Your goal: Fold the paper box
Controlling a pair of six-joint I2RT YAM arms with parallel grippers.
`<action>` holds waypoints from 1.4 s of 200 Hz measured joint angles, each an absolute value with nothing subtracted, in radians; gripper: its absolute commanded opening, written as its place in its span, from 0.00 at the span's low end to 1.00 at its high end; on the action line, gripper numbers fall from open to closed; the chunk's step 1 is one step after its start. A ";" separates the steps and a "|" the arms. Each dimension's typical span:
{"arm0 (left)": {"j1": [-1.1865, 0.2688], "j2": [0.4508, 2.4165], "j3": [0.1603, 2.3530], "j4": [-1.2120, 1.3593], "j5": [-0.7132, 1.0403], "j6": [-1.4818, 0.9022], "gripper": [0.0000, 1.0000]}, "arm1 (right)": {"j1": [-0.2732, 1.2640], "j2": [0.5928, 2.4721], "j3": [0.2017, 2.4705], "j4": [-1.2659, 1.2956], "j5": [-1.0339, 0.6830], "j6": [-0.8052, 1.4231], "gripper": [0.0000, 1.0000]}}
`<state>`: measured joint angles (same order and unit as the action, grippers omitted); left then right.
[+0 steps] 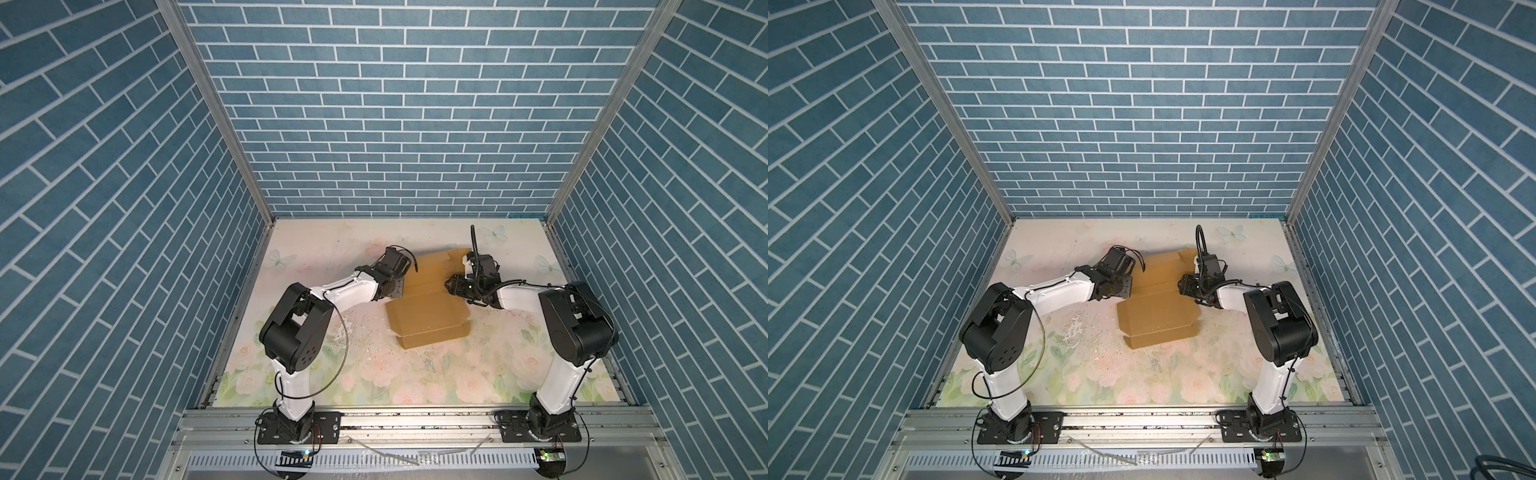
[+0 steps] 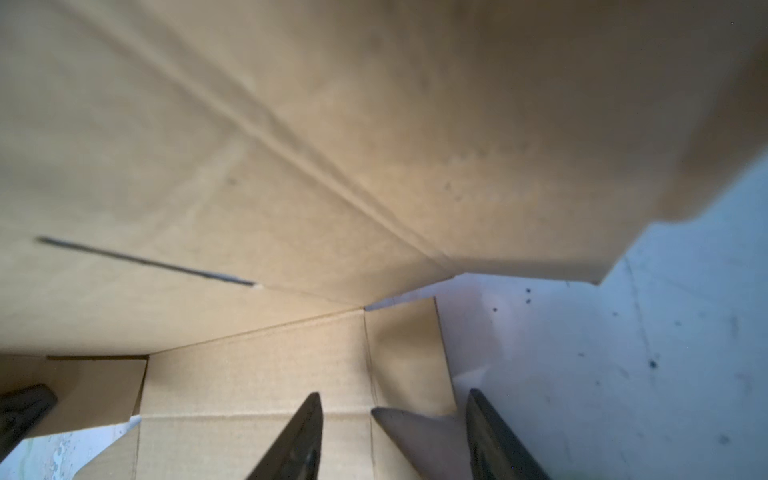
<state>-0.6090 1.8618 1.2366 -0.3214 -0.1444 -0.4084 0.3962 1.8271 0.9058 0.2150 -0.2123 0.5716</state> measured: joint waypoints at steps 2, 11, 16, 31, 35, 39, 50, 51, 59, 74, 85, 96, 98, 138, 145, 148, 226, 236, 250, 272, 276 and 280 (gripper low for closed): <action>-0.609 1.862 1.237 -0.322 -0.144 -0.408 0.15 | 0.396 1.828 0.905 0.221 -0.213 0.572 0.55; -0.608 1.862 1.240 -0.329 -0.143 -0.406 0.15 | 0.396 1.832 0.898 0.249 -0.217 0.573 0.55; -0.608 1.862 1.240 -0.332 -0.142 -0.406 0.15 | 0.396 1.834 0.894 0.262 -0.221 0.575 0.55; -0.608 1.862 1.242 -0.336 -0.141 -0.403 0.15 | 0.397 1.836 0.879 0.300 -0.233 0.579 0.55; -0.608 1.862 1.242 -0.337 -0.141 -0.403 0.15 | 0.397 1.836 0.875 0.310 -0.236 0.579 0.55; -0.608 1.862 1.243 -0.339 -0.141 -0.403 0.15 | 0.398 1.836 0.871 0.317 -0.238 0.579 0.55; -0.608 1.862 1.243 -0.340 -0.141 -0.403 0.15 | 0.402 1.836 0.863 0.337 -0.245 0.579 0.55; -0.608 1.862 1.243 -0.340 -0.141 -0.403 0.15 | 0.402 1.836 0.863 0.337 -0.245 0.578 0.54; -0.608 1.862 1.244 -0.340 -0.141 -0.403 0.15 | 0.403 1.836 0.861 0.345 -0.249 0.577 0.54; -0.608 1.862 1.245 -0.343 -0.141 -0.403 0.15 | 0.411 1.835 0.860 0.360 -0.256 0.575 0.53; -0.608 1.862 1.245 -0.343 -0.141 -0.403 0.15 | 0.421 1.835 0.860 0.368 -0.260 0.571 0.53; -0.608 1.862 1.245 -0.343 -0.142 -0.404 0.15 | 0.433 1.834 0.860 0.373 -0.263 0.568 0.52; -0.608 1.862 1.245 -0.343 -0.142 -0.404 0.14 | 0.435 1.833 0.860 0.373 -0.263 0.568 0.52; -0.608 1.862 1.245 -0.343 -0.143 -0.405 0.15 | 0.470 1.829 0.861 0.372 -0.265 0.555 0.48; -0.608 1.862 1.245 -0.343 -0.144 -0.405 0.15 | 0.474 1.829 0.861 0.372 -0.265 0.551 0.48; -0.608 1.862 1.245 -0.343 -0.144 -0.405 0.14 | 0.476 1.829 0.861 0.372 -0.265 0.550 0.48; -0.607 1.862 1.245 -0.344 -0.144 -0.412 0.14 | 0.502 1.808 0.865 0.318 -0.254 0.540 0.49; -0.606 1.862 1.245 -0.344 -0.144 -0.412 0.14 | 0.502 1.781 0.865 0.282 -0.249 0.531 0.50; -0.603 1.862 1.245 -0.344 -0.142 -0.412 0.15 | 0.502 1.725 0.865 0.224 -0.242 0.514 0.50; -0.595 1.861 1.245 -0.344 -0.133 -0.411 0.14 | 0.499 1.601 0.865 0.127 -0.231 0.477 0.51; -0.593 1.861 1.245 -0.345 -0.130 -0.411 0.15 | 0.495 1.576 0.865 0.107 -0.227 0.469 0.52; -0.592 1.861 1.245 -0.345 -0.128 -0.411 0.15 | 0.491 1.555 0.865 0.093 -0.227 0.464 0.52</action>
